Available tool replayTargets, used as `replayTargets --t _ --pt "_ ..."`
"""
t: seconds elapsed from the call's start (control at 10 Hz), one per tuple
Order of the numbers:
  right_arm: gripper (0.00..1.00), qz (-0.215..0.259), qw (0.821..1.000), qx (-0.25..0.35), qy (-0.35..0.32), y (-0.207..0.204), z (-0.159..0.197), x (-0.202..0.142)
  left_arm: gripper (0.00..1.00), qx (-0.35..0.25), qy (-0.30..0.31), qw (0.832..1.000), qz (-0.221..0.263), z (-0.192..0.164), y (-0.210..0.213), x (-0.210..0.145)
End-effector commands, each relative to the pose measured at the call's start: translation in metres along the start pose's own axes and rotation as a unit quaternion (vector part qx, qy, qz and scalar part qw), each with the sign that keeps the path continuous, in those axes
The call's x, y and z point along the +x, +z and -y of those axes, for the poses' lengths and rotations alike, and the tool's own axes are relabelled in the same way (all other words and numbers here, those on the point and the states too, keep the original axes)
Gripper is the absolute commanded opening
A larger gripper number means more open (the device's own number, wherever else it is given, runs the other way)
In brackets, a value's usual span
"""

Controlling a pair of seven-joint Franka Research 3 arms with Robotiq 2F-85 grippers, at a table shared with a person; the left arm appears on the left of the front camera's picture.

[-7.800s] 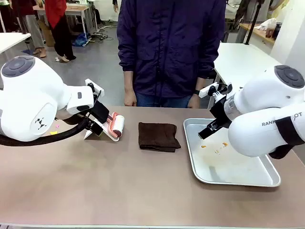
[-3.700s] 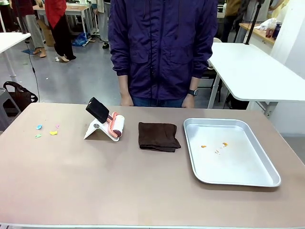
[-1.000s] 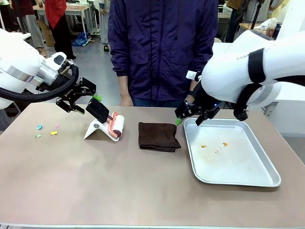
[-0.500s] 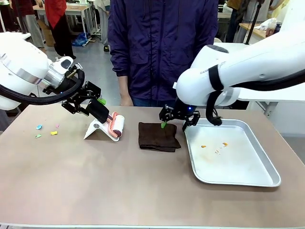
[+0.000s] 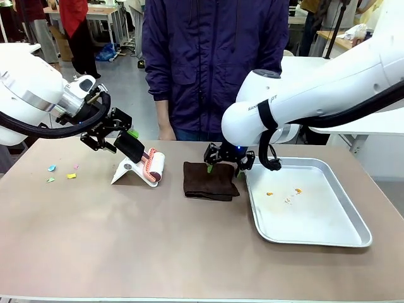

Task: Clean the surface of the table.
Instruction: Hold the Lint Roller with your left hand and the towel with your right hand.

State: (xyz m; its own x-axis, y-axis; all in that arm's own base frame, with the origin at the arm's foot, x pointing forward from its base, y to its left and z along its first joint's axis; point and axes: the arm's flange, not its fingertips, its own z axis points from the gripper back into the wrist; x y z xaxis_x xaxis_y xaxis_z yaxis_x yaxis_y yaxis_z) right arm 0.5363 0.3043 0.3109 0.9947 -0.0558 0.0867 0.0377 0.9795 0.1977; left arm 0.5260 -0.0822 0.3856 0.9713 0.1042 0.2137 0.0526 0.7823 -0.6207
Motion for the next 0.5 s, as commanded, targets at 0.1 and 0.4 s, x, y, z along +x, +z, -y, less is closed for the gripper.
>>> replayTargets --t 0.1,0.4 --pt "1.0 -0.005 0.999 -0.034 -0.019 -0.0077 -0.0147 0.0054 1.0 -0.009 -0.001 1.0 0.014 -0.0055 0.0022 0.0007" --pt "1.0 -0.009 0.999 -0.037 -0.021 -0.0083 -0.0139 0.0049 1.0 -0.011 -0.001 1.0 0.013 -0.0042 -0.0002 0.002"
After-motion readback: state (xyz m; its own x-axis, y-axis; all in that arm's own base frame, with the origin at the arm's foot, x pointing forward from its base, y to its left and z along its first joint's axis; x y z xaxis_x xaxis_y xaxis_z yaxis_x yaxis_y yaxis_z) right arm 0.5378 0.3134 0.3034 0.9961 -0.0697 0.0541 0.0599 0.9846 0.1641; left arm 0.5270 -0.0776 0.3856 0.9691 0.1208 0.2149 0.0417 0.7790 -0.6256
